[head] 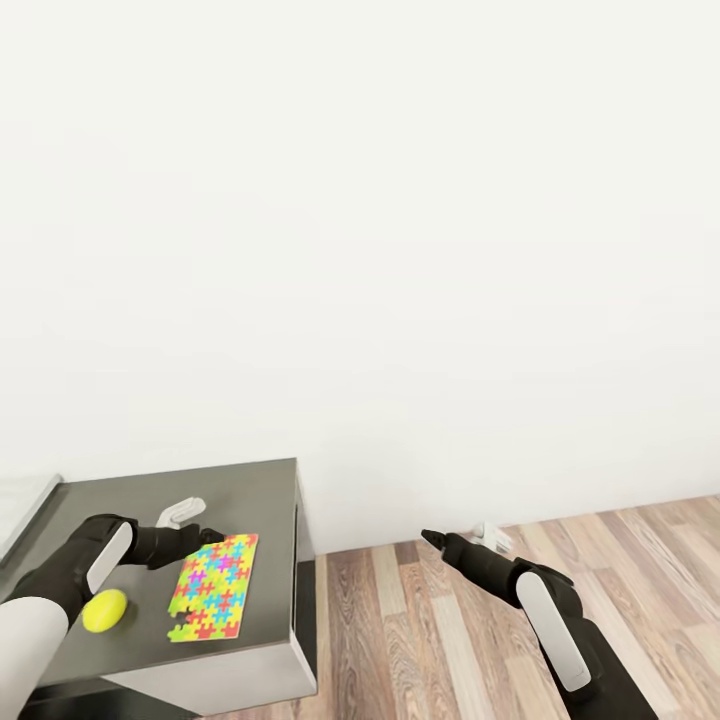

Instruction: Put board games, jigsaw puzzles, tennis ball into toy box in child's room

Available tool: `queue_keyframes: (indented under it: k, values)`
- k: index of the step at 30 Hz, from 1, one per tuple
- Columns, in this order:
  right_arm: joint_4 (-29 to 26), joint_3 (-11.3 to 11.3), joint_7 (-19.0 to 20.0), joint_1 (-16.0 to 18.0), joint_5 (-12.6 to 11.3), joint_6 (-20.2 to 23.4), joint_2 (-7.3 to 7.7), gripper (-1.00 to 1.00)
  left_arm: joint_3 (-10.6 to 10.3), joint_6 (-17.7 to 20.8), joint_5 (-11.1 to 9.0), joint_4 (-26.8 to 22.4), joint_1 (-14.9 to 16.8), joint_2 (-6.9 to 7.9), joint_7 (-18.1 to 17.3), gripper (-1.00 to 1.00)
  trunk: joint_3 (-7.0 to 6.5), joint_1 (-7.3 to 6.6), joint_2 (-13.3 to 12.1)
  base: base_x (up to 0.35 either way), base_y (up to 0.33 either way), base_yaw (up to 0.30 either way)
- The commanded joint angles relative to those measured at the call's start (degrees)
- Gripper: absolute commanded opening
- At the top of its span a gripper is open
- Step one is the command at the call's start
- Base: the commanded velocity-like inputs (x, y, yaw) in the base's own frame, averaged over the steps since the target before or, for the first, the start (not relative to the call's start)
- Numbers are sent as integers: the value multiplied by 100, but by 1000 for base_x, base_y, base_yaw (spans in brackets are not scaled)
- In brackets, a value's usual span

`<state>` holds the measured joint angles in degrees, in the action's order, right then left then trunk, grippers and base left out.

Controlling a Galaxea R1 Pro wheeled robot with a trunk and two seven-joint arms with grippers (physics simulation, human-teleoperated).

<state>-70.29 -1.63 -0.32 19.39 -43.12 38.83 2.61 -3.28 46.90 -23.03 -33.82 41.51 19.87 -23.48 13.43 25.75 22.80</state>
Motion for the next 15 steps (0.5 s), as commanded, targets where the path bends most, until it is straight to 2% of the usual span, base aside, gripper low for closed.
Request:
queue_keyframes:
  k: [1,7,15]
  values:
    - [-5,-4,-3,3,-5,19,4,100,-23,12,0,-2,6,5,-12,100,11,3,11,0,0,171]
    - [-4,-4,-3,3,-7,19,16,100,-23,12,0,-2,6,0,-1,100,12,3,11,0,0,156]
    - [-4,-4,-3,3,-12,19,16,100,-23,12,6,-2,6,-1,3,100,15,3,11,0,0,25]
